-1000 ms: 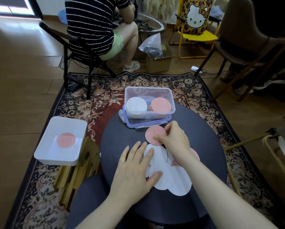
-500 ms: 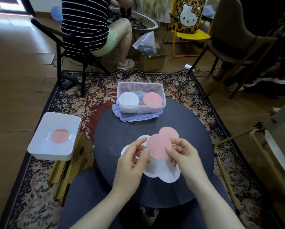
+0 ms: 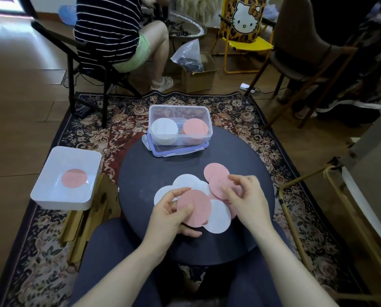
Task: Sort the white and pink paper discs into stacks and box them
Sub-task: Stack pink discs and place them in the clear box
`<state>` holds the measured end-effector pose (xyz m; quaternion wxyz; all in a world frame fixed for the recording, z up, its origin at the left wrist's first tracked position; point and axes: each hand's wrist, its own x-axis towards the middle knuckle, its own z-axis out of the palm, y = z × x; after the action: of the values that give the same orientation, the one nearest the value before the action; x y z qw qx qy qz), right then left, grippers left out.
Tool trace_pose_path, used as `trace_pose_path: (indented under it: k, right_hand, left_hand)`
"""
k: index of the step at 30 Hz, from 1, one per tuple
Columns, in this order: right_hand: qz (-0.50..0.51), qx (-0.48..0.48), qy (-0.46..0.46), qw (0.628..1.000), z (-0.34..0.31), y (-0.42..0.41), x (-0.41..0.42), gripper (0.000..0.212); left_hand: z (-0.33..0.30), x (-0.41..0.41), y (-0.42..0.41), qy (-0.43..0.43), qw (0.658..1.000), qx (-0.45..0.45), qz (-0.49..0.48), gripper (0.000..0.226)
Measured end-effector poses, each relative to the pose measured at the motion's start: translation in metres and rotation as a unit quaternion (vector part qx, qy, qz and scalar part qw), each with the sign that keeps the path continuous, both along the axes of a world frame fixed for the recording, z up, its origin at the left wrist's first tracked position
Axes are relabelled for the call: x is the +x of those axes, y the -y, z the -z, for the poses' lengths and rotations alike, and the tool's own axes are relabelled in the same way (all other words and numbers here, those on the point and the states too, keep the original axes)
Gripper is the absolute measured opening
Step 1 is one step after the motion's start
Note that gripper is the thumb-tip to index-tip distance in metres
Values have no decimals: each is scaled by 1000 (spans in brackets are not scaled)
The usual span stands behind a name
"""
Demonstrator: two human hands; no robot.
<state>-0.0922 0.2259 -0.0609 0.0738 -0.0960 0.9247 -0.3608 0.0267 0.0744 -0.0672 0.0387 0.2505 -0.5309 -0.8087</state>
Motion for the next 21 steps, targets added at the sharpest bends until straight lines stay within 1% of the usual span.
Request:
trace_pose_path:
  k: [2,4,8,11,14,16,18,19,21]
  right_hand:
    - [-18,49,24,998,4,-1,-8,42]
    - [-29,61,28,997,7,0,-10,51]
    - [-7,23,24,999,9,1,-7,48]
    - [8,-18,17,1000,8,4,-3,46]
    - [1,-48,-6,999,7,3,-2,38]
    - [8,-88,-29,996,6,-1,-2,29]
    - [37,-149,-34,988,3,-4,-1,20]
    - [54,-191,-22,980,1,-4,0,19]
    - [72,-283,32,956,-2,-3,6,21]
  left_hand:
    - [3,0,0,1,1000,-5,2,30]
    - [6,-2,-1,-4,1000,-1,3,33]
    - [10,-3,0,-29,999,15,12,46]
    - [10,-2,1,-31,999,16,18,47]
    - [10,-2,1,-32,999,19,20,46]
    - [10,-2,2,-37,999,24,21,45]
    - [11,-3,2,-39,999,27,22,45]
    - [12,-3,2,-40,999,28,23,45]
    - [13,-3,2,-41,998,32,24,45]
